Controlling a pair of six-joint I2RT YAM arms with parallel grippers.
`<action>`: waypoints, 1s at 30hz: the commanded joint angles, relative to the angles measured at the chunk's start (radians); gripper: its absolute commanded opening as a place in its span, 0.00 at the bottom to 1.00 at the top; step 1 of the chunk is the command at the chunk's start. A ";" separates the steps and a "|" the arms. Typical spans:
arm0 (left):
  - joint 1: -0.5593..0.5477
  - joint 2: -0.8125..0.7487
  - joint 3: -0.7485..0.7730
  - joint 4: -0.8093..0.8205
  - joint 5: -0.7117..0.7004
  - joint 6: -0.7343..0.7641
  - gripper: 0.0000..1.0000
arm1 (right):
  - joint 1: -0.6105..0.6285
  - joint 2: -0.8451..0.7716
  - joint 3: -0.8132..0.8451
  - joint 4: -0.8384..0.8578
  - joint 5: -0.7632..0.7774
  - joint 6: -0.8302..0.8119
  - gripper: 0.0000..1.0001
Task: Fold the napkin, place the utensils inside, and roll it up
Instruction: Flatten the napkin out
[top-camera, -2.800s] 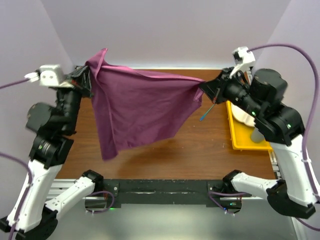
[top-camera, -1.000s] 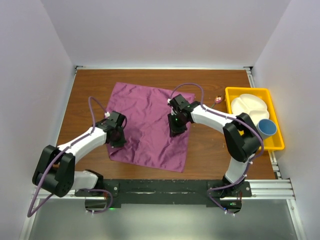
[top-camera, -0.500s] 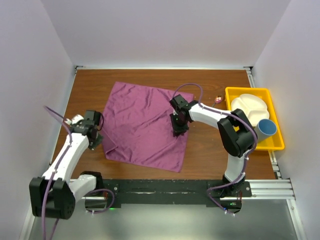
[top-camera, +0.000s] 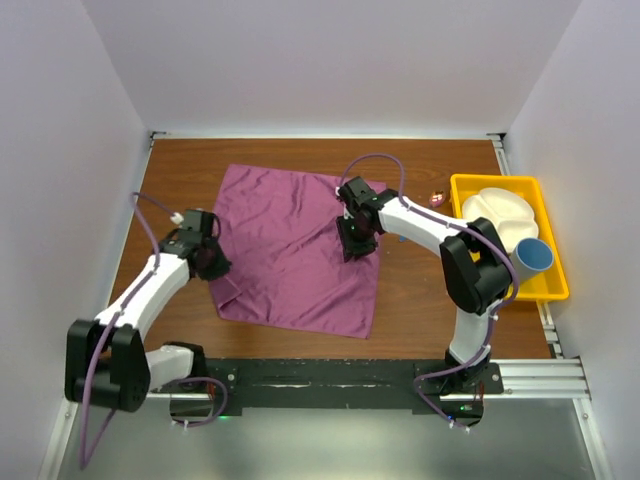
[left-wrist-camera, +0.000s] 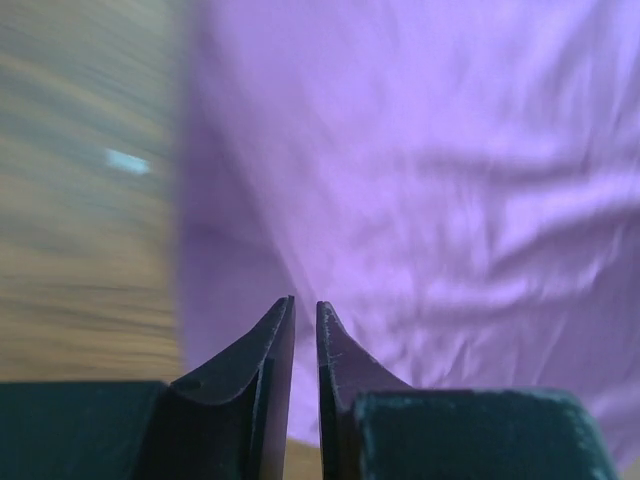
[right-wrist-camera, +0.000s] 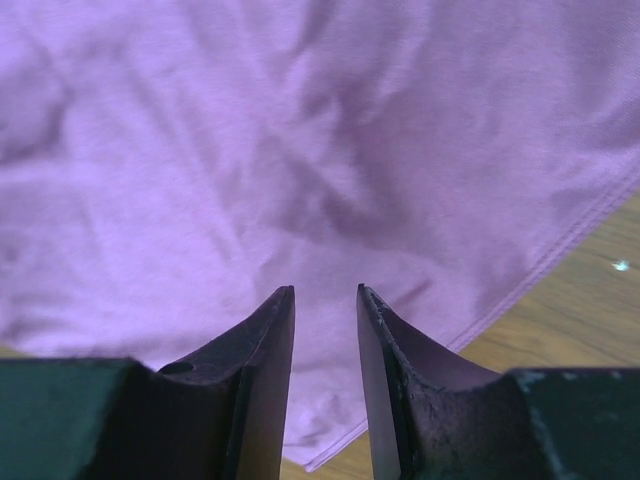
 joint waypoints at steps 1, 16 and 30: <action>-0.106 0.050 -0.032 0.157 0.206 0.052 0.20 | 0.002 -0.030 0.000 0.020 -0.094 -0.006 0.35; -0.114 0.154 -0.107 0.155 0.146 -0.063 0.08 | -0.033 0.043 -0.075 0.107 -0.071 0.018 0.25; 0.104 -0.177 0.125 -0.394 -0.530 -0.298 0.05 | -0.081 0.099 -0.038 0.054 0.033 0.003 0.24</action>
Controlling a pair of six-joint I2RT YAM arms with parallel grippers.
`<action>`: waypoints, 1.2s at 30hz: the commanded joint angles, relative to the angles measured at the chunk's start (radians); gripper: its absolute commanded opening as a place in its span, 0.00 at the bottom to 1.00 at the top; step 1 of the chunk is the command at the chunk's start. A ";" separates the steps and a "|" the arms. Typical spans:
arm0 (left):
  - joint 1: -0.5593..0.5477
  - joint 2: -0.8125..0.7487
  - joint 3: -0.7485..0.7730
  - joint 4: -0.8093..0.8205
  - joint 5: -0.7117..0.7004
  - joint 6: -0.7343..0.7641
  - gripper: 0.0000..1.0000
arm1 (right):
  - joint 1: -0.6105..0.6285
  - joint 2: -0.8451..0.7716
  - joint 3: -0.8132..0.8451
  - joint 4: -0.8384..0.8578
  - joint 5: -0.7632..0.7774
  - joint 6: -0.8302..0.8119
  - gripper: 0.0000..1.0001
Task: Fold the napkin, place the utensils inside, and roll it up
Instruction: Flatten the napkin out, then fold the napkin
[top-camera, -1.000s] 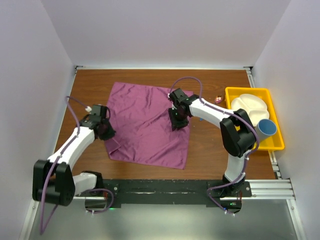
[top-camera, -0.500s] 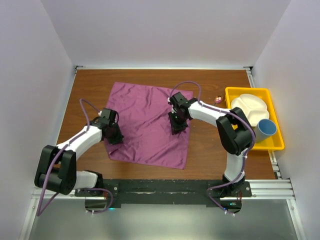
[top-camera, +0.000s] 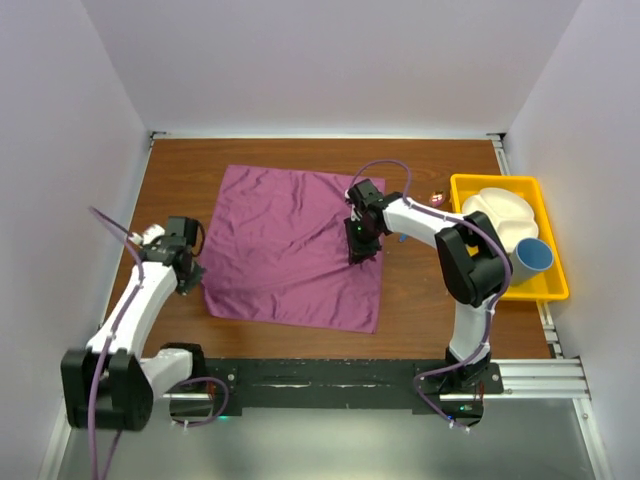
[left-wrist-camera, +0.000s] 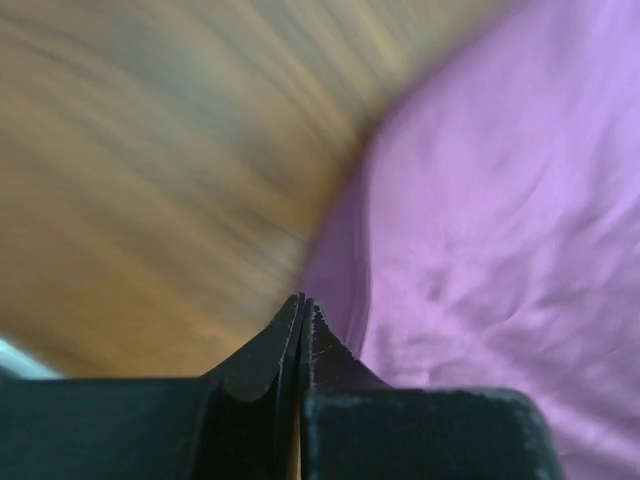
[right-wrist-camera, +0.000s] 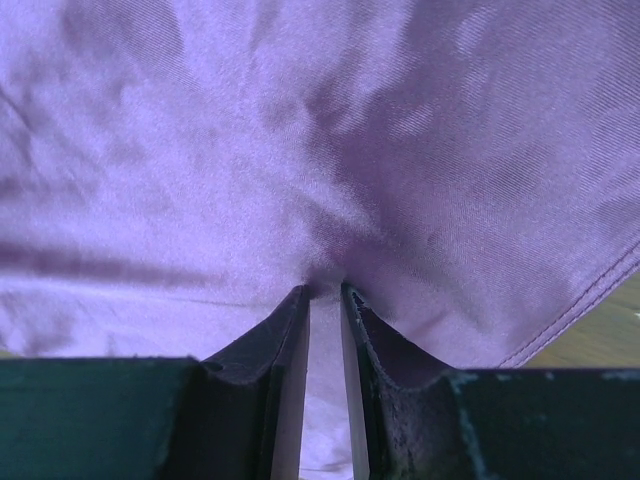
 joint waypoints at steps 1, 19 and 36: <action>0.032 -0.165 0.186 -0.184 -0.338 -0.081 0.05 | -0.005 0.042 0.036 -0.048 0.115 -0.031 0.24; 0.026 -0.033 0.146 -0.035 -0.028 0.104 0.50 | -0.002 -0.381 -0.148 -0.207 0.066 0.022 0.73; 0.031 -0.007 0.113 -0.066 -0.087 0.065 0.68 | 0.087 -0.507 -0.358 -0.166 0.075 0.104 0.57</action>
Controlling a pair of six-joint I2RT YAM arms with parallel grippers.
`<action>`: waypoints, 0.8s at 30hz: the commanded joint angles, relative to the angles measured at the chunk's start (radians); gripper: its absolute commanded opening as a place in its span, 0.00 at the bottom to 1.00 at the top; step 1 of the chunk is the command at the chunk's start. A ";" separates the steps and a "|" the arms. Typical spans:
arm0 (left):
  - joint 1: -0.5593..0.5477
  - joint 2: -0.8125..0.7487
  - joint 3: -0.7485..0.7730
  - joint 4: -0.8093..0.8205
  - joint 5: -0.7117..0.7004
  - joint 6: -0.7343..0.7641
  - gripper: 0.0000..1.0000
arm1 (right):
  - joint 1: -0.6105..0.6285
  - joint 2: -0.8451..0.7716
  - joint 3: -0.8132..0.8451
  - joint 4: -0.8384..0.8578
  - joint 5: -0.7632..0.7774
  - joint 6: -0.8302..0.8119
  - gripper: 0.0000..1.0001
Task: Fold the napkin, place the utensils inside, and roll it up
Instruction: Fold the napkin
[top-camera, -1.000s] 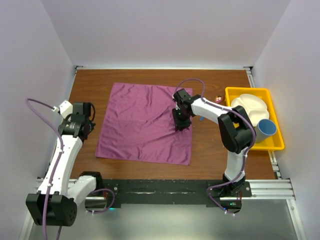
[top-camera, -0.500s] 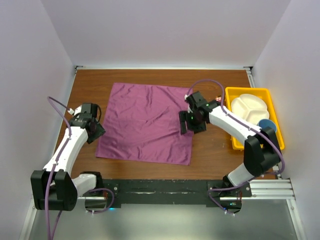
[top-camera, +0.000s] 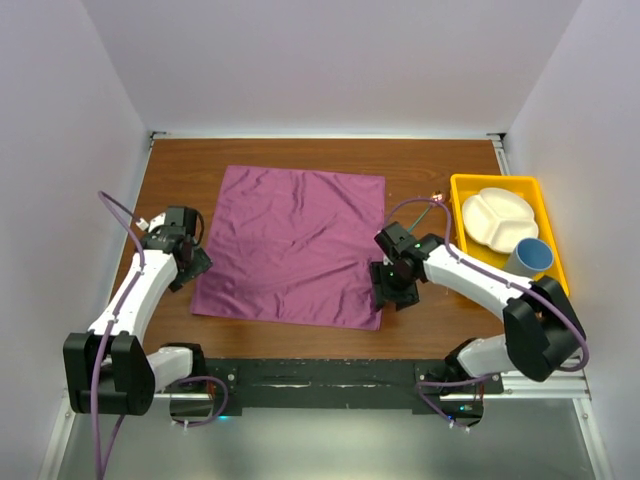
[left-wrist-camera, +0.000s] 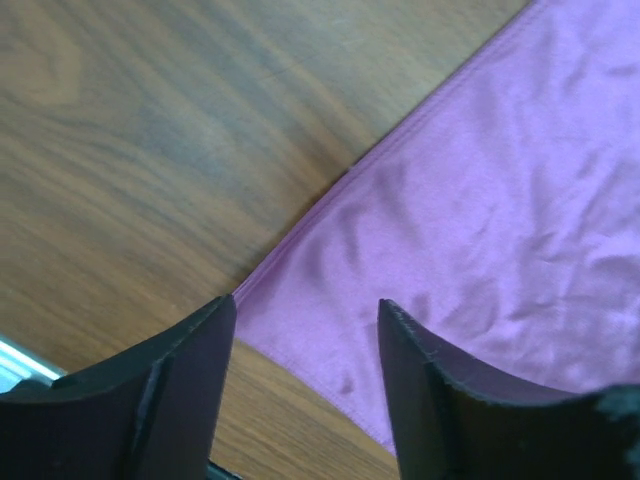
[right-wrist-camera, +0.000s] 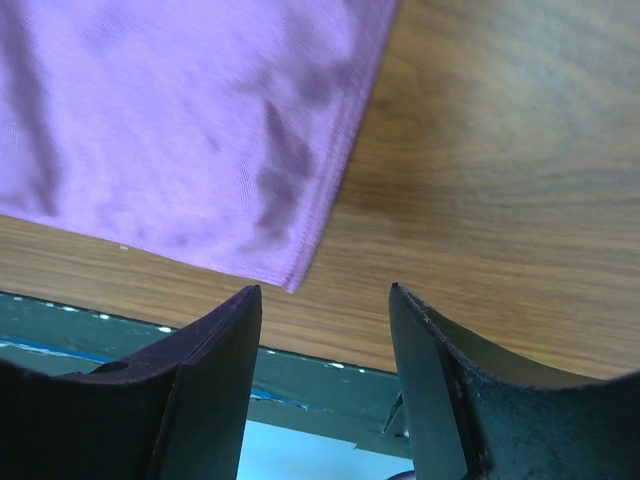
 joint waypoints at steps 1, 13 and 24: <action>0.006 -0.016 -0.016 -0.043 -0.062 -0.088 0.69 | 0.008 0.053 0.162 0.024 0.003 -0.057 0.57; 0.136 0.005 -0.128 -0.010 0.048 -0.192 0.58 | 0.234 0.419 0.674 -0.012 -0.038 -0.173 0.66; 0.153 0.022 -0.226 0.015 0.143 -0.275 0.59 | 0.231 0.425 0.678 0.025 -0.069 -0.211 0.68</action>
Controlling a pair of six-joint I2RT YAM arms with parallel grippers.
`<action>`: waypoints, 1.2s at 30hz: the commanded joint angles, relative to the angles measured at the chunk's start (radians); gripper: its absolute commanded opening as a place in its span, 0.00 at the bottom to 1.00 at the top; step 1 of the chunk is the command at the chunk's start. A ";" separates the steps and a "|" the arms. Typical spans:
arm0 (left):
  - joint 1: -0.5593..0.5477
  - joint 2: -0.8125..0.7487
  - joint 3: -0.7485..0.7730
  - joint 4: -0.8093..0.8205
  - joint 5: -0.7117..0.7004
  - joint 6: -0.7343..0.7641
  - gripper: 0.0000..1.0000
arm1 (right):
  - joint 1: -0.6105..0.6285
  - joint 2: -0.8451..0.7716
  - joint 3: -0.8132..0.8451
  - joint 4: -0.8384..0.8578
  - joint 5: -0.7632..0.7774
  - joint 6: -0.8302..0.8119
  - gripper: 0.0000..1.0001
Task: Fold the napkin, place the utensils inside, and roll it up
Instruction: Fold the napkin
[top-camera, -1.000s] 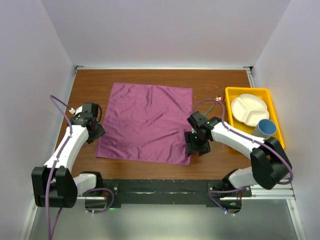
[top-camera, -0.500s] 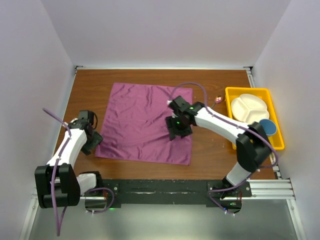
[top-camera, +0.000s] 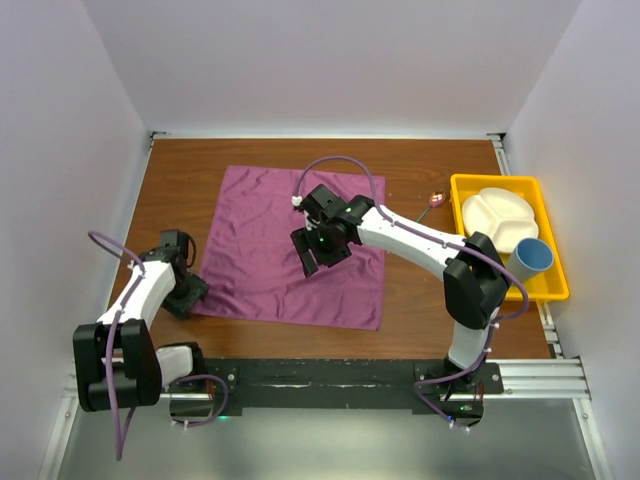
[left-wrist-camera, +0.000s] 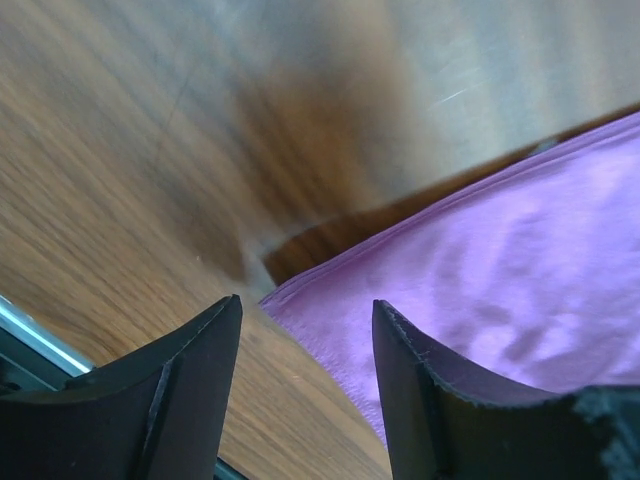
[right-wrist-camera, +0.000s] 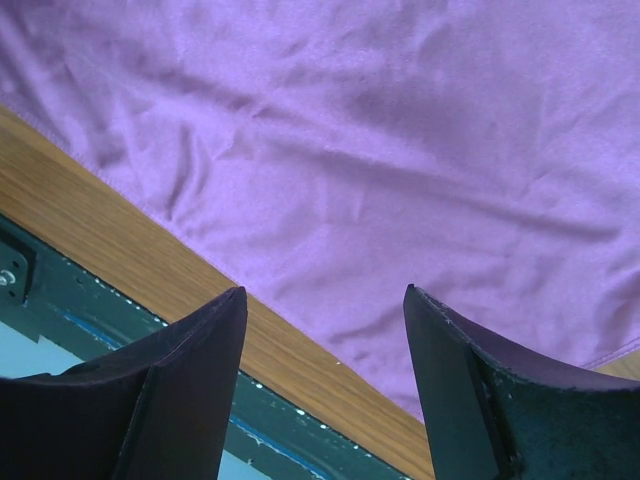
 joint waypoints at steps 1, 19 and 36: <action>0.016 -0.010 -0.065 0.027 0.058 -0.086 0.57 | -0.002 -0.017 0.003 0.018 -0.034 -0.034 0.68; 0.018 -0.059 -0.050 0.050 -0.087 -0.125 0.27 | -0.031 -0.070 -0.057 0.022 -0.041 -0.073 0.69; -0.229 -0.027 0.155 0.056 -0.170 0.076 0.00 | -0.137 -0.053 -0.046 0.046 -0.112 0.017 0.65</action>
